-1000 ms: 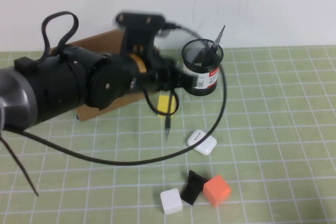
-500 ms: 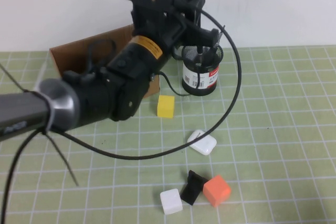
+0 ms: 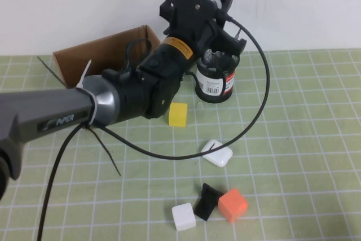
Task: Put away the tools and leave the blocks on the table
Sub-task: Place the long Screwdriver into the round holder
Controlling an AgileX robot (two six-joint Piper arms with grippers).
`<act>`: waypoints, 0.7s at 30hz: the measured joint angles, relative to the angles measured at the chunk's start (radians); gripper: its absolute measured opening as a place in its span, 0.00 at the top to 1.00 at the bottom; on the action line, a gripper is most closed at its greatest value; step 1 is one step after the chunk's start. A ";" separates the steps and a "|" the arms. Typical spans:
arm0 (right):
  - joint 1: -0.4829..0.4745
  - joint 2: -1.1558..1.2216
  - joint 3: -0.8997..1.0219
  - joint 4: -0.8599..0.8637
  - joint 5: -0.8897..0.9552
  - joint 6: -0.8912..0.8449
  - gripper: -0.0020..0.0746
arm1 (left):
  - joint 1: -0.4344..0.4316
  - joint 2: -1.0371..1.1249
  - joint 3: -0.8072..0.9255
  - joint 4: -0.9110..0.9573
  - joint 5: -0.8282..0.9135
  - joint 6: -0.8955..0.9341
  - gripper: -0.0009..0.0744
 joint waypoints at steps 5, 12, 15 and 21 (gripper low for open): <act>0.000 0.000 0.000 0.000 0.000 0.000 0.98 | 0.000 0.020 -0.026 -0.002 0.017 0.079 0.96; 0.000 0.000 0.000 0.000 0.000 0.000 0.98 | 0.000 0.054 -0.038 -0.002 0.025 0.109 0.88; 0.000 0.000 0.000 0.000 0.000 0.000 0.98 | 0.000 0.060 -0.038 -0.014 0.025 0.127 0.83; 0.000 0.000 0.000 0.000 0.000 0.000 0.98 | 0.000 0.060 -0.038 -0.154 0.025 0.170 0.80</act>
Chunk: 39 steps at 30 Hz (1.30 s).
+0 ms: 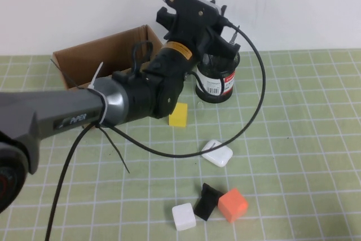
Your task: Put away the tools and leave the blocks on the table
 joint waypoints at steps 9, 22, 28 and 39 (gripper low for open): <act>0.000 0.000 0.000 0.000 0.000 0.000 0.98 | 0.002 -0.157 0.000 -0.068 0.255 0.131 0.82; 0.000 0.000 0.000 -0.001 0.000 0.000 0.98 | 0.002 -0.516 0.006 -0.065 0.722 0.301 0.99; 0.000 0.000 0.000 -0.001 0.000 0.000 0.98 | 0.002 -0.639 0.006 -0.057 0.990 0.308 0.99; 0.000 0.000 0.000 -0.001 0.000 0.000 0.98 | 0.002 -0.832 0.006 0.144 1.336 0.147 0.99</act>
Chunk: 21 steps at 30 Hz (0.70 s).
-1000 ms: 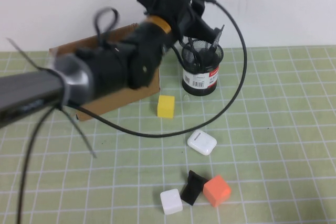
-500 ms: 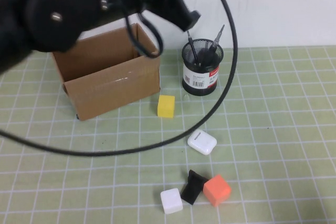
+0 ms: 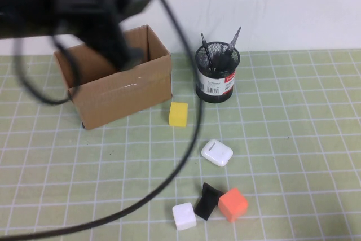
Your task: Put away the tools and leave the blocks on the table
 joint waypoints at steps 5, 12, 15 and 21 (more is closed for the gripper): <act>0.000 0.000 0.000 0.000 0.000 0.000 0.98 | 0.000 -0.134 0.000 0.125 0.134 -0.067 0.99; 0.000 0.000 0.000 0.000 0.000 0.000 0.98 | 0.000 -0.322 0.000 0.141 0.285 -0.072 0.99; 0.000 0.000 0.000 0.000 0.000 0.000 0.98 | 0.000 -0.388 0.000 0.141 0.324 -0.070 0.99; 0.000 0.000 0.000 0.000 0.000 0.000 0.98 | 0.000 -0.506 0.000 0.117 0.383 -0.066 0.99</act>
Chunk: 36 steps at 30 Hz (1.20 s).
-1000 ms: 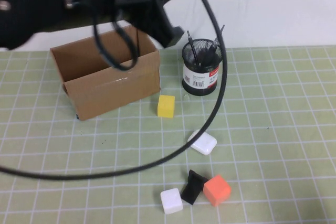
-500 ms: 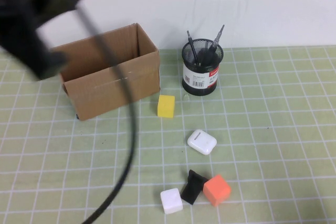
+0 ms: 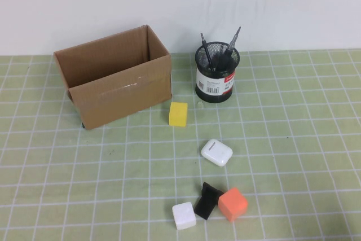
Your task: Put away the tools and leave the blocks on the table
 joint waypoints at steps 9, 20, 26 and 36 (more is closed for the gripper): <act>0.000 0.000 0.000 0.000 0.000 0.000 0.98 | 0.000 -0.103 0.000 -0.022 0.143 -0.047 0.99; 0.000 0.000 0.000 0.000 0.000 0.000 0.98 | 0.000 -0.101 0.000 -0.027 0.210 -0.181 0.99; 0.000 0.000 0.000 0.000 0.000 0.000 0.98 | 0.000 -0.101 0.000 -0.019 0.211 -0.195 0.99; 0.000 0.000 0.000 0.000 0.000 0.000 0.98 | 0.000 -0.170 0.178 -0.013 0.033 -0.221 0.99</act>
